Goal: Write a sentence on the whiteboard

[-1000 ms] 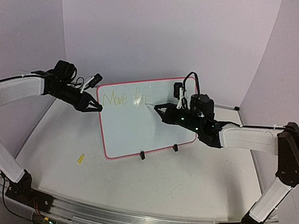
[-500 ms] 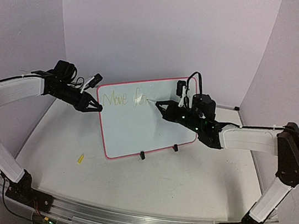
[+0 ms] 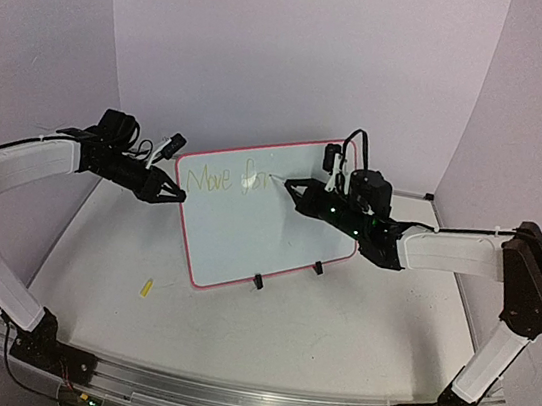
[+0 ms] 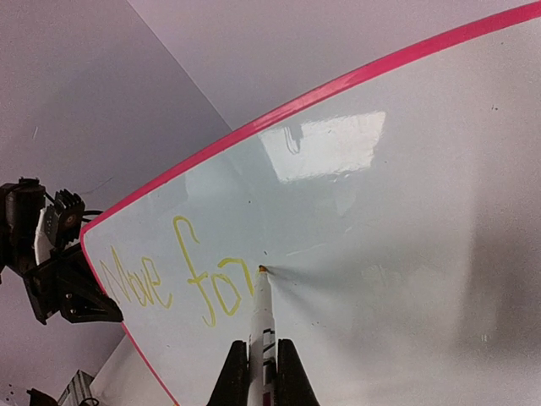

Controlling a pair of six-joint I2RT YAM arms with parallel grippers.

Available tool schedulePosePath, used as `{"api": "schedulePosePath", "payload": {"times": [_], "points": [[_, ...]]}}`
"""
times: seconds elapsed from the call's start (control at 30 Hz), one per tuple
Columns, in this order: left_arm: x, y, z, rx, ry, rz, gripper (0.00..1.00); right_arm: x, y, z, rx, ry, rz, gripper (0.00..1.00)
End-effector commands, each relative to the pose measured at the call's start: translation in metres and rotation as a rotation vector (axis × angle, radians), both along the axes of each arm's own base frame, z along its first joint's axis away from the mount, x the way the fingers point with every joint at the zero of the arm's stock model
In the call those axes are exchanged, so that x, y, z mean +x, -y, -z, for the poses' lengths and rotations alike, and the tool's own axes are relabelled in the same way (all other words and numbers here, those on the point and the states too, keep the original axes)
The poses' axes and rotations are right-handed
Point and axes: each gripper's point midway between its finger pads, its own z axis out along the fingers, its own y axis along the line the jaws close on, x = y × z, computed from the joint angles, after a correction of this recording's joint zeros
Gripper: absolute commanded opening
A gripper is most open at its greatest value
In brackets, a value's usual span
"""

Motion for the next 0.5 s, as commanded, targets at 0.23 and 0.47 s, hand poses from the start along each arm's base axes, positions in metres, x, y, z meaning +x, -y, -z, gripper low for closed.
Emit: {"api": "schedulePosePath", "payload": {"times": [0.23,0.47], "points": [[-0.003,0.001,0.011,0.079,0.03,0.002,0.0,0.012,0.012,0.012,-0.011,-0.029,0.088,0.0],[-0.003,0.002,0.011,0.078,0.029,0.003,0.0,0.01,0.008,-0.003,0.003,0.001,0.058,0.0]]}}
